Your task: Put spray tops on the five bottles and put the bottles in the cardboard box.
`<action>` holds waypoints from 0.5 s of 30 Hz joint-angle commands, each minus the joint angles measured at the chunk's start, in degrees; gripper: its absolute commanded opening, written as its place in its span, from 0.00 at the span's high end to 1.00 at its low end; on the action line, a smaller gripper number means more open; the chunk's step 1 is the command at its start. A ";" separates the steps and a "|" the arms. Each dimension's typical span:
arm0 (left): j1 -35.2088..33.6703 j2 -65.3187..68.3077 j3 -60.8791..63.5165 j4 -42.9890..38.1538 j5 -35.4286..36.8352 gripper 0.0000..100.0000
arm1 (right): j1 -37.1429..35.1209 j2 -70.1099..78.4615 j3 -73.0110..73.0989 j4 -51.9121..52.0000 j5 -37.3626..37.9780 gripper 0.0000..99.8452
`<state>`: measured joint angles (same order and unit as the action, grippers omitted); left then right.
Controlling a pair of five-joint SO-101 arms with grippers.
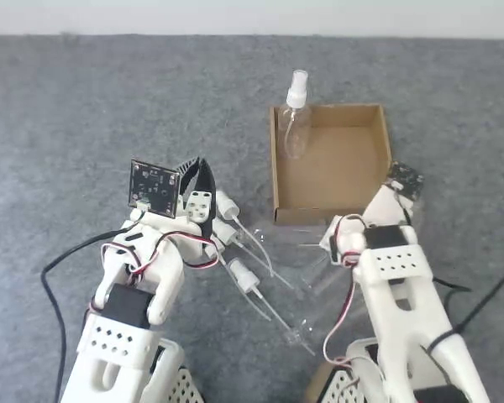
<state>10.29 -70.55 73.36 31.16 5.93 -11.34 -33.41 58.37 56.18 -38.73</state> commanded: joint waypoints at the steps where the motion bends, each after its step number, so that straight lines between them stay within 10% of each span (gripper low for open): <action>1: 0.26 -0.62 -0.40 -1.23 -0.44 0.99 | 4.70 0.57 -0.97 -0.84 6.07 0.80; 15: 0.26 -0.62 -0.40 -1.23 -0.44 0.99 | 28.62 2.15 -1.41 -0.92 20.31 0.83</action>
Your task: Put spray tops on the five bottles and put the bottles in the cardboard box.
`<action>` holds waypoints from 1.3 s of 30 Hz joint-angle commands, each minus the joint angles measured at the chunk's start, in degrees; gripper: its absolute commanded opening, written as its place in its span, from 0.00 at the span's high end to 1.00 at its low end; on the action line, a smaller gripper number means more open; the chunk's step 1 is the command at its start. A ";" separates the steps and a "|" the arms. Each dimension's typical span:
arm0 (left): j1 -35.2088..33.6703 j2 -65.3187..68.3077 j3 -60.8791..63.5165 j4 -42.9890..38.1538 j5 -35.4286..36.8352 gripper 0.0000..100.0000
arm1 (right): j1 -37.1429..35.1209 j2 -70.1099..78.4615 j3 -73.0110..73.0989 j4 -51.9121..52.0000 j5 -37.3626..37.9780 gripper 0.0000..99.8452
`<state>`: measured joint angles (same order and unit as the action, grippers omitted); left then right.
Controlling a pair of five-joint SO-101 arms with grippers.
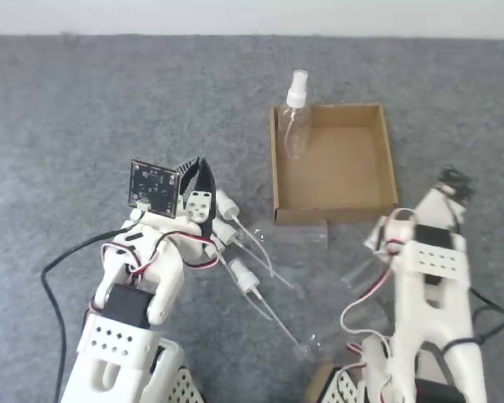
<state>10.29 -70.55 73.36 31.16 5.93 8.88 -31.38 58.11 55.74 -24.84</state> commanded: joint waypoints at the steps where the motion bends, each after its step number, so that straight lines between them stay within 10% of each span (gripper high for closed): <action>1: 0.26 -0.62 -0.40 -1.23 -0.44 0.99 | 10.24 0.13 -1.14 -0.48 8.00 0.83; 24: 0.26 -0.62 -0.40 -1.23 -0.44 0.99 | 5.58 0.04 -16.88 14.11 45.36 0.82; 33: 0.26 -0.62 -0.40 -1.23 -0.44 0.99 | 6.64 -0.04 -17.32 14.90 57.58 0.57; 39: 0.26 -0.62 -0.40 -1.23 -0.44 0.99 | 13.23 0.66 -31.47 23.52 58.73 0.64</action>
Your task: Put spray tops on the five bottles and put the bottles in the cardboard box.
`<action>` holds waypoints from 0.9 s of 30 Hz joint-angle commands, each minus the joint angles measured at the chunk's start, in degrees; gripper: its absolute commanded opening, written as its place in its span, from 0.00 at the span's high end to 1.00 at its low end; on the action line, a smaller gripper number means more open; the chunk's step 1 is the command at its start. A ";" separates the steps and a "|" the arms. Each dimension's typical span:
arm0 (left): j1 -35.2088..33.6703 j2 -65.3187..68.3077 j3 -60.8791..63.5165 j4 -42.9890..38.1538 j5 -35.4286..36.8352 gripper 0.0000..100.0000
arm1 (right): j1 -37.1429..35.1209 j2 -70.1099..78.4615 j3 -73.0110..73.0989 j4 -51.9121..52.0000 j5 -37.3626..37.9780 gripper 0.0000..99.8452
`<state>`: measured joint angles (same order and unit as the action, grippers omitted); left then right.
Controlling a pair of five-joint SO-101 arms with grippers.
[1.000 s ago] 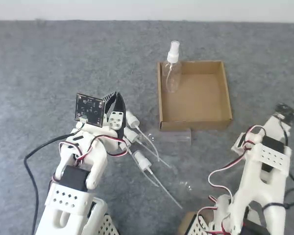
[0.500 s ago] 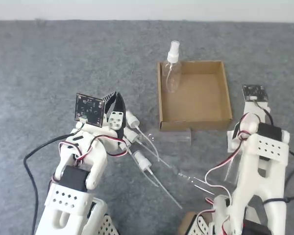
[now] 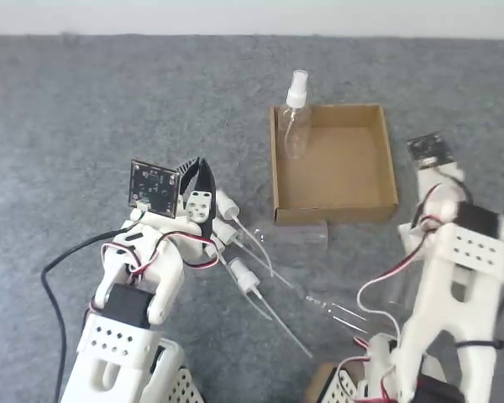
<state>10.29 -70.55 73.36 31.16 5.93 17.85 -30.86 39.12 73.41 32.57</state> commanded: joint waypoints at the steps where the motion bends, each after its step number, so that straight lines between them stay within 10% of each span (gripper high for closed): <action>1: 0.26 -0.62 -0.40 -1.23 -0.44 0.99 | 5.49 0.13 -15.21 7.16 1.76 0.66; 27: 0.26 -0.62 0.04 -1.41 -0.35 0.99 | 16.84 46.02 -47.47 1.71 13.54 0.69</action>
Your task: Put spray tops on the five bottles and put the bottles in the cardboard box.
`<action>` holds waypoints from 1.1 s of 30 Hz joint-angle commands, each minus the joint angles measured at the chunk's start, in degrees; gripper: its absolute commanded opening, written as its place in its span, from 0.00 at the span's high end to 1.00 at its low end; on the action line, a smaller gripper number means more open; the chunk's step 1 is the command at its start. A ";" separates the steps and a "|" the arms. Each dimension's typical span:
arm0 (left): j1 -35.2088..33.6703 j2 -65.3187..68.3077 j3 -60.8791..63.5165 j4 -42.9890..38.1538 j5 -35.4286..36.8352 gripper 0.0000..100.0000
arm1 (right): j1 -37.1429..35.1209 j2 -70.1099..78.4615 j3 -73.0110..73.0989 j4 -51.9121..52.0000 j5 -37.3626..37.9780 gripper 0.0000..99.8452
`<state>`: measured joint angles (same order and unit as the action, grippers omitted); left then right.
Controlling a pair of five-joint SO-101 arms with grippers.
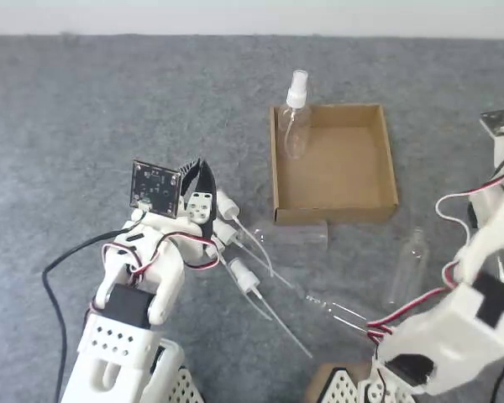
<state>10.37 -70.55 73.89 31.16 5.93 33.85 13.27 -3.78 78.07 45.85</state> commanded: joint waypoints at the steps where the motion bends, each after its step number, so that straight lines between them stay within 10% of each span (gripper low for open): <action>1: 0.18 -0.62 -0.48 -1.41 -0.35 0.99 | 0.66 2.59 -4.75 -1.89 -0.18 0.69; 27: -0.35 -0.53 -1.54 -1.23 -0.35 0.99 | 3.82 14.37 -5.89 -5.58 -0.62 0.80; 33: -2.29 6.77 -11.91 11.08 -0.44 0.99 | 6.37 14.37 -6.51 -4.97 1.67 0.89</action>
<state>9.76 -68.62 69.49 36.70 5.93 38.68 29.19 -7.21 72.97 46.46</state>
